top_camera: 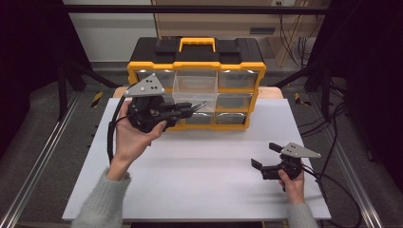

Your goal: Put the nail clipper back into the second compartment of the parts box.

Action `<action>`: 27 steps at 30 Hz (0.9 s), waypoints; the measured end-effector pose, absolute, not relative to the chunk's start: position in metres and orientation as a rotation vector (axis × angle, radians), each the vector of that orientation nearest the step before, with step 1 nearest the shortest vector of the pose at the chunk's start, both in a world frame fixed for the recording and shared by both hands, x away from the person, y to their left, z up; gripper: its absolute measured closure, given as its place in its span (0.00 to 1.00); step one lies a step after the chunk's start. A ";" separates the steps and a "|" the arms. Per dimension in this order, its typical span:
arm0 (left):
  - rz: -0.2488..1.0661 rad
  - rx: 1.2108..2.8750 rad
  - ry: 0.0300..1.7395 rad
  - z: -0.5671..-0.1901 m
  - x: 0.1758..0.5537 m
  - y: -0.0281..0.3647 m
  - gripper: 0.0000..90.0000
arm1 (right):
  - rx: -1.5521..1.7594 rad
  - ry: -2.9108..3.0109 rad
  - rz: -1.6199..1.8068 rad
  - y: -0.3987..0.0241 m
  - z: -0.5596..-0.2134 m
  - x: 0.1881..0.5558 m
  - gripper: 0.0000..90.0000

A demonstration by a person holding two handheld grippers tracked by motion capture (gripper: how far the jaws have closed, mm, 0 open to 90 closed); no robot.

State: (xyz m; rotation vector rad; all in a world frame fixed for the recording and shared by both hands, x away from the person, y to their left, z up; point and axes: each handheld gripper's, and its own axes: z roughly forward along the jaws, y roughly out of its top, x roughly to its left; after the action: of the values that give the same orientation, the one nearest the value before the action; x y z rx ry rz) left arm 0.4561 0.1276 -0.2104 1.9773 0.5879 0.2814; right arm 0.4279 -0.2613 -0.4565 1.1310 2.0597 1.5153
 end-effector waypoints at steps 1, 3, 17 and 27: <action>0.284 1.975 0.592 -0.210 0.458 0.127 0.88 | 1.130 2.059 1.516 -0.262 -0.456 0.428 0.01; 0.284 1.973 0.600 -0.208 0.461 0.127 0.88 | 1.137 2.059 1.518 -0.262 -0.456 0.428 0.01; 0.307 1.976 0.651 -0.199 0.485 0.123 0.88 | 1.135 2.060 1.517 -0.262 -0.456 0.428 0.01; 0.323 1.977 0.682 -0.195 0.501 0.117 0.88 | 1.131 2.061 1.513 -0.261 -0.456 0.428 0.01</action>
State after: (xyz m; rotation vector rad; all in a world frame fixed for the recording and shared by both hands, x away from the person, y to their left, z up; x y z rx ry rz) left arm 0.5013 0.1166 -0.1947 1.9774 0.6823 0.3235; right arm 0.4280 -0.2615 -0.4565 1.1307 2.0614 1.5134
